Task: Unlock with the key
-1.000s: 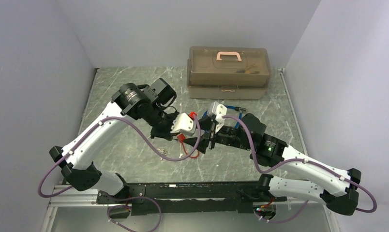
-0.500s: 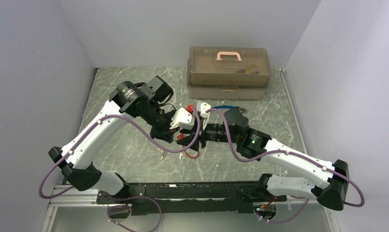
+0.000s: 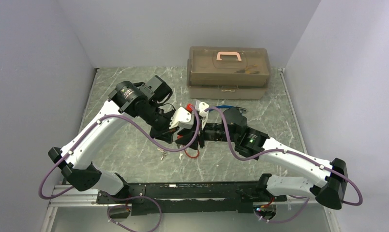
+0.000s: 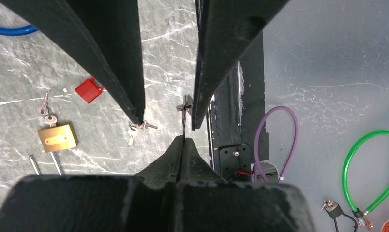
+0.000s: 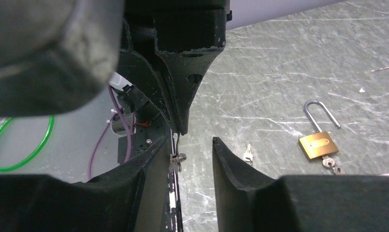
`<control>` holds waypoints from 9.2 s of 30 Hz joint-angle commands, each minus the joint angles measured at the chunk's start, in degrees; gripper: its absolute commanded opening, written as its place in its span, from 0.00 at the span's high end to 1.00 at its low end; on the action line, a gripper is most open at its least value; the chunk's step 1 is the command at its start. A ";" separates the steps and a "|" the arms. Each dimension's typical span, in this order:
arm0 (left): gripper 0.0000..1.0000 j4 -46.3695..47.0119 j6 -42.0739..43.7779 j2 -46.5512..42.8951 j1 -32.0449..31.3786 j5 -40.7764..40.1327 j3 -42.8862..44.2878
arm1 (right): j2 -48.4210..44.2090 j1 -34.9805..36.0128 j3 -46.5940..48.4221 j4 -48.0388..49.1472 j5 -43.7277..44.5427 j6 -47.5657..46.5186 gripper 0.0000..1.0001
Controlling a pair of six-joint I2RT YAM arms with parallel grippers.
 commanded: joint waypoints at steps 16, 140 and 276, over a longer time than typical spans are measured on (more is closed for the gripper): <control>1.00 -0.44 -3.79 -0.89 4.16 9.88 5.56 | -4.76 -0.78 -7.11 19.60 0.37 8.40 0.82; 0.35 39.01 -34.87 33.54 12.74 16.56 -13.96 | -28.86 -15.94 -2.44 -12.85 25.77 9.28 1.00; 1.00 30.98 36.91 -22.52 -10.15 -10.20 -16.29 | -30.89 -15.91 8.97 -21.58 26.82 2.88 1.00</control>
